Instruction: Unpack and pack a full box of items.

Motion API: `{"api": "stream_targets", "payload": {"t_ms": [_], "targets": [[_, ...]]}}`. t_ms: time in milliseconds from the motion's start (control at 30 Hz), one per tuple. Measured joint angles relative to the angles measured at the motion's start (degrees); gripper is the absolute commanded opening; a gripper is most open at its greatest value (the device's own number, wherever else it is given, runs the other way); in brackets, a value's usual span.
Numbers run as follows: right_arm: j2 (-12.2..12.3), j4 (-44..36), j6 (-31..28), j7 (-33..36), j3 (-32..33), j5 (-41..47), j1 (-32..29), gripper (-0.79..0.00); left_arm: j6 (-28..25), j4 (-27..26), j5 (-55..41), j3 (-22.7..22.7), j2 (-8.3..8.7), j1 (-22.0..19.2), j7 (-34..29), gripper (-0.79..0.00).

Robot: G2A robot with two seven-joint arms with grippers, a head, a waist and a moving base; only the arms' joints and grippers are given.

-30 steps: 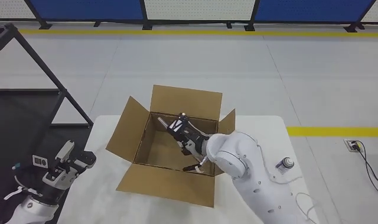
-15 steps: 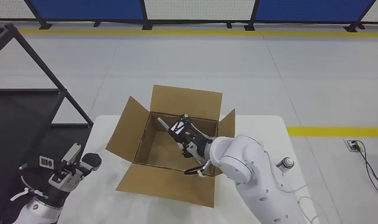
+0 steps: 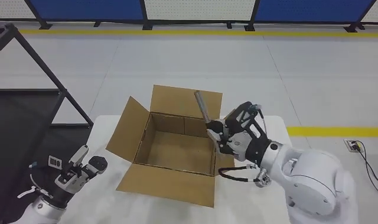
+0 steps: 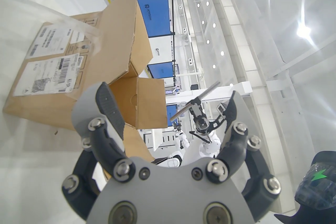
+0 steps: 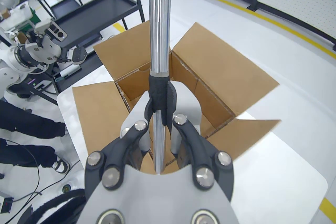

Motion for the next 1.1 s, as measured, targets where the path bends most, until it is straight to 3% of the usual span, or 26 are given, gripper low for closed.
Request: {"api": "stream_targets", "payload": {"t_ms": [133,333,467,600,767,1100], "targets": [[1.02,-8.75,-0.08,-1.27,10.64,4.46,-9.83,-0.785,0.74,0.04,0.90,1.15,0.16,-1.44,-0.92,0.000],[1.84,-12.90,0.30,-3.33,24.52,10.27,-23.98,-0.785,1.76,0.23,2.22,2.93,0.36,-3.41,-1.90,0.000],[2.05,-11.98,1.69,-4.23,30.20,13.27,-31.61,-0.785,2.49,0.44,3.07,4.28,0.49,-4.77,-2.65,0.000],[2.40,-9.88,1.48,-1.67,31.53,13.59,-37.93,-0.785,2.92,0.60,3.48,5.27,0.61,-5.82,-3.43,0.000],[2.88,-5.40,5.37,1.59,31.04,12.81,-40.44,-0.785,3.11,1.28,3.40,5.62,0.77,-6.39,-4.18,0.000],[2.88,-5.44,5.31,1.56,31.02,12.84,-40.36,-0.785,2.03,2.11,1.04,3.82,1.00,-5.17,-5.01,0.000]]}}
